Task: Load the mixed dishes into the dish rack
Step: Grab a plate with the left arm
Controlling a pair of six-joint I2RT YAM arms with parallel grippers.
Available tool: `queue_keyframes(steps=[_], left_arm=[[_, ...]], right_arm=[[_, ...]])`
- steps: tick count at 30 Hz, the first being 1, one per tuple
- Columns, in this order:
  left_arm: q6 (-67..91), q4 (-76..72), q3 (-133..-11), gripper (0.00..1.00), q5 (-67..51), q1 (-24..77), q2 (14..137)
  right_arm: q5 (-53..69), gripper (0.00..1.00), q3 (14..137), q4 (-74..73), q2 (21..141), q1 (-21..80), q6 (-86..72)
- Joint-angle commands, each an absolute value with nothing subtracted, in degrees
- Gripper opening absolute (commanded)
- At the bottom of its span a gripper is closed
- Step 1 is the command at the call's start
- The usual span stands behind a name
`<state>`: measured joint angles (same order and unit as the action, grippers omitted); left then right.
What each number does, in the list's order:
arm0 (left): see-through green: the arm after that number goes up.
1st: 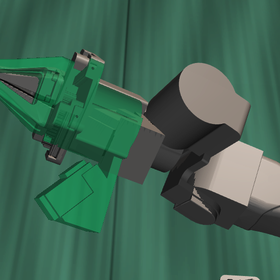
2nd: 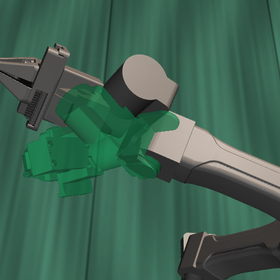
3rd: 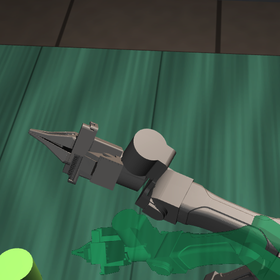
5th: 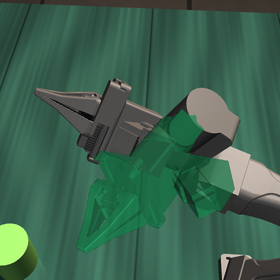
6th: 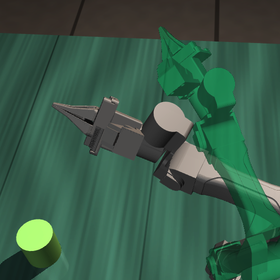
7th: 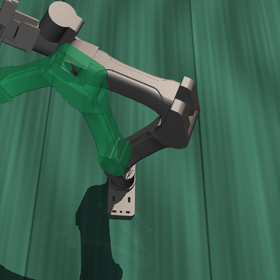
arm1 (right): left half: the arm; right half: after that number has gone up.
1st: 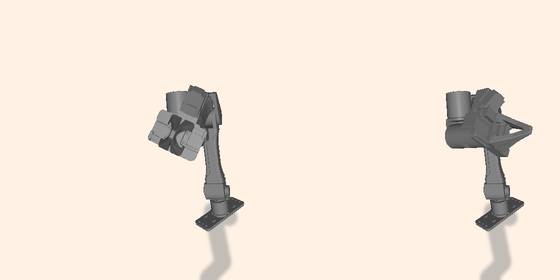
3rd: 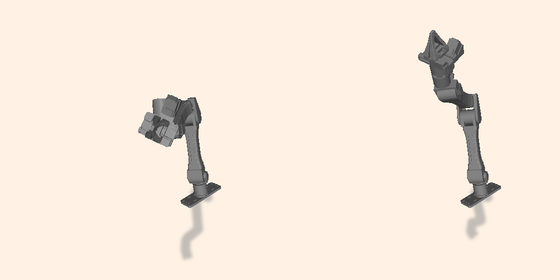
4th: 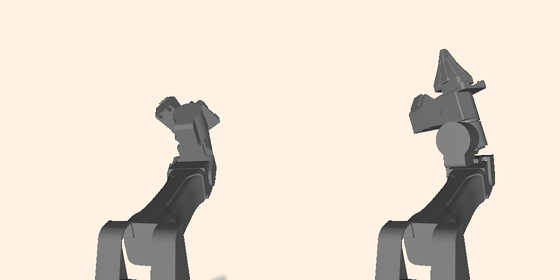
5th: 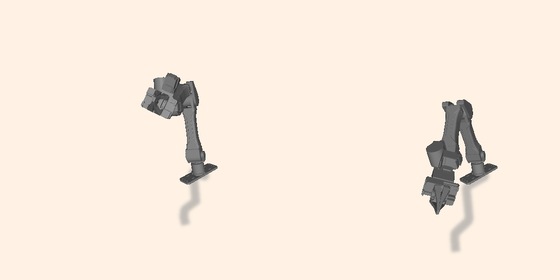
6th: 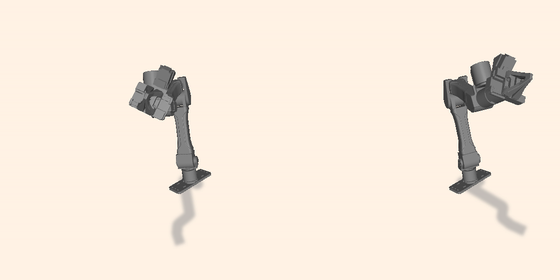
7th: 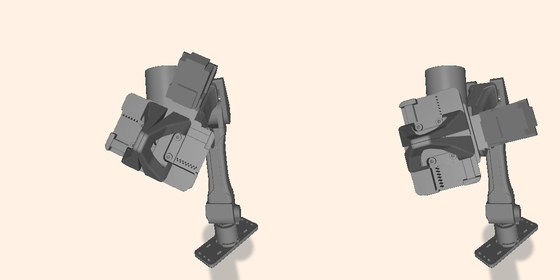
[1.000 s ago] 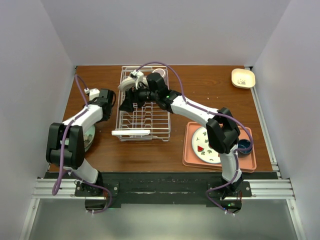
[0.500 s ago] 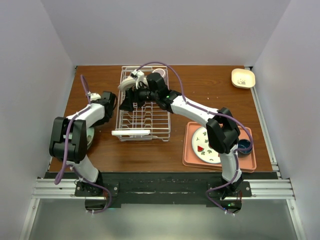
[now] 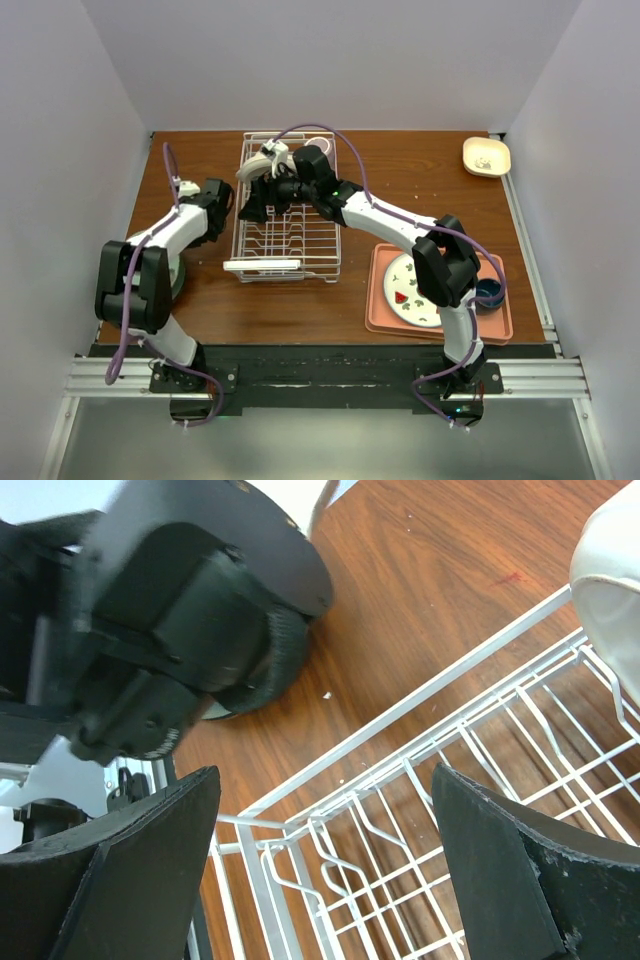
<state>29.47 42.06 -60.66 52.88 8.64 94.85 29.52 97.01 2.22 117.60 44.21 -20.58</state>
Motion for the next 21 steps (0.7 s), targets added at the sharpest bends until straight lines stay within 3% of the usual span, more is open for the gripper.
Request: queue_keyframes(steps=[1,13,21], left_arm=[[34.0,39.1,-62.6,0.00,48.7,9.0,89.7],[33.5,40.5,-66.2,0.00,48.3,9.2,78.8],[36.2,42.4,-69.2,0.00,51.9,9.2,74.0]], right_arm=[[28.7,0.90,96.7,4.0,115.4,44.0,-20.9],[27.8,0.90,96.2,3.1,113.5,43.5,-19.7],[30.3,0.96,96.4,3.2,113.4,43.5,-16.5]])
